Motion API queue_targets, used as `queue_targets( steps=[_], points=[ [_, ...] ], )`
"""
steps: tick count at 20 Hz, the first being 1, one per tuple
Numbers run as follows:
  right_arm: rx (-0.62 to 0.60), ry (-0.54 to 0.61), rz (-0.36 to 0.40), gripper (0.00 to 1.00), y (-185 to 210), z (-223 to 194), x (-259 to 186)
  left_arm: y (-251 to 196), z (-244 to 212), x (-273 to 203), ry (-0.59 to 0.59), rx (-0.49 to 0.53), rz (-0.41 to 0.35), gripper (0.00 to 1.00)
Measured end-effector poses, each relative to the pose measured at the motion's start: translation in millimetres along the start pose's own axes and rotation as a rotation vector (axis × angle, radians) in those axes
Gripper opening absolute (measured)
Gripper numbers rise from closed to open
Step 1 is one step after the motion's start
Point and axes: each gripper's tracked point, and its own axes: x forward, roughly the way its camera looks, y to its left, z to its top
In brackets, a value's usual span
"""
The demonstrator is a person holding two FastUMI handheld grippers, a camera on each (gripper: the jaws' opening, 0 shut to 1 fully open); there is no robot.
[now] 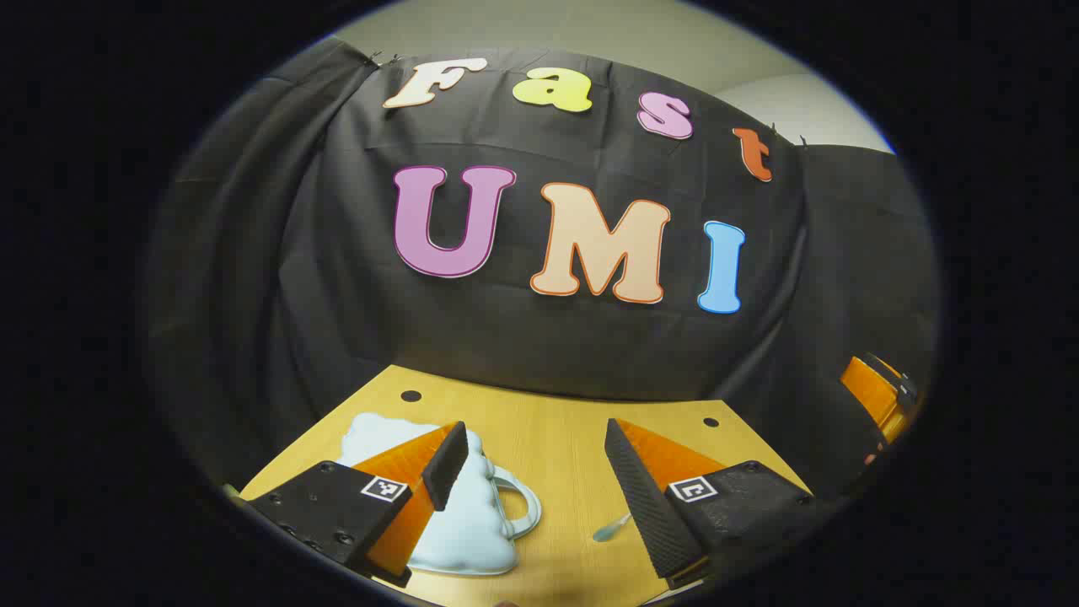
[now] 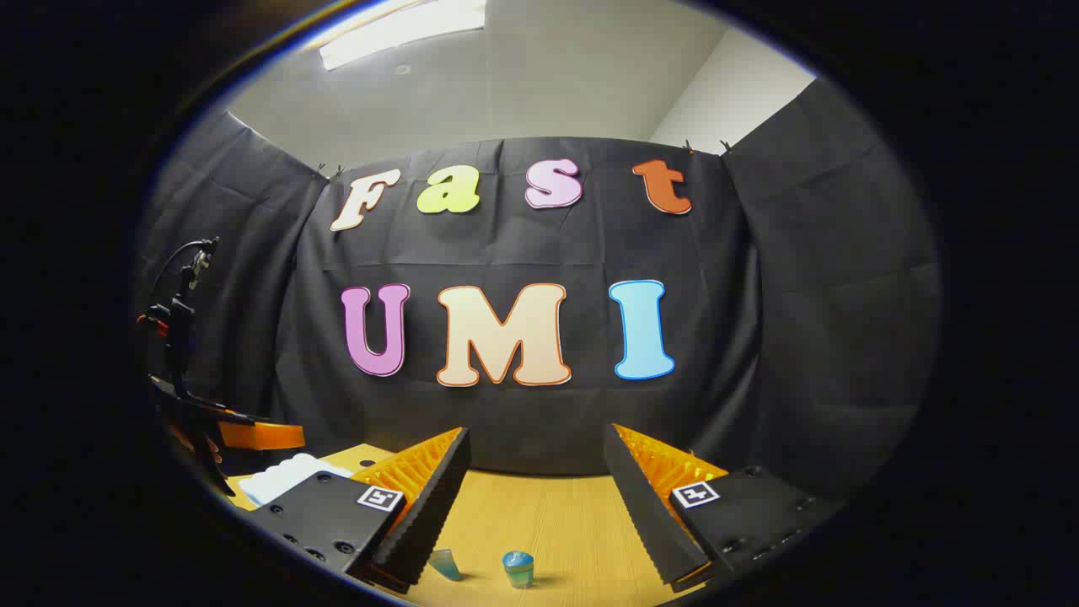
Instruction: First open the suitcase, pack the skin care products into it, and then close the suitcase.
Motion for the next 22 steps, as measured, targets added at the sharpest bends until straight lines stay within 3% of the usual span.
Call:
queue_targets(
  steps=[5, 9, 13, 17, 22],
  points=[
    [0.001, 0.004, 0.003, 1.00, -1, -3, 2, -2, -6, 9, 0.044, 0.004, -0.003, 0.96],
    [-0.001, 0.025, -0.002, 0.99, -8, -13, 2, -13, -16, 35, 0.140, -0.019, -0.058, 0.96],
    [0.009, 0.058, -0.003, 0.99, -11, -29, 2, -19, -34, 71, 0.293, -0.062, -0.087, 0.96],
    [0.047, 0.093, 0.034, 0.99, -3, -43, 4, -11, -67, 98, 0.449, -0.078, -0.045, 0.97],
    [0.010, 0.114, 0.056, 0.99, 4, -53, 10, -12, -117, 120, 0.662, -0.127, -0.025, 0.94]
  ],
)
